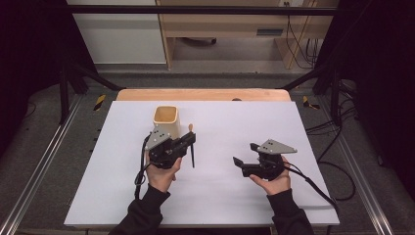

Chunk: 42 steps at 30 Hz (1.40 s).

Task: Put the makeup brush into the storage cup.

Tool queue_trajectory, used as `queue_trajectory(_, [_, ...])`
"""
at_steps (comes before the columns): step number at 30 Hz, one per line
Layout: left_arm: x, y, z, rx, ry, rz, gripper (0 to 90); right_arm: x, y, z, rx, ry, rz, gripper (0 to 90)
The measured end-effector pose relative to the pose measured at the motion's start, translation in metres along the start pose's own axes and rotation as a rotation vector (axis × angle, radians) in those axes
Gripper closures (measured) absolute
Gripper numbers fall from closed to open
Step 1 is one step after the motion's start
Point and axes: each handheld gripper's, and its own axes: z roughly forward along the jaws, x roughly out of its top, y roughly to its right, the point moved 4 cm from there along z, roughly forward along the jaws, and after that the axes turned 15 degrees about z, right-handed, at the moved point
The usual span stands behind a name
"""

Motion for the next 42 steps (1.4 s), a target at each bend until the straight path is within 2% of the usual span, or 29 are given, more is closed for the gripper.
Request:
queue_trajectory(12, [0.007, -0.023, -0.012, 0.028, -0.035, 0.032, 83.0, -0.004, 0.019, -0.013, -0.065, 0.021, 0.037, 12.0])
queue_trajectory(28, [0.018, -0.057, -0.021, 0.090, -0.058, 0.052, 83.0, -0.009, 0.038, -0.030, -0.103, 0.052, 0.084, 8.1])
queue_trajectory(42, [0.035, -0.080, -0.009, 0.140, -0.060, 0.058, 83.1, -0.012, 0.041, -0.032, -0.112, 0.047, 0.075, 6.8])
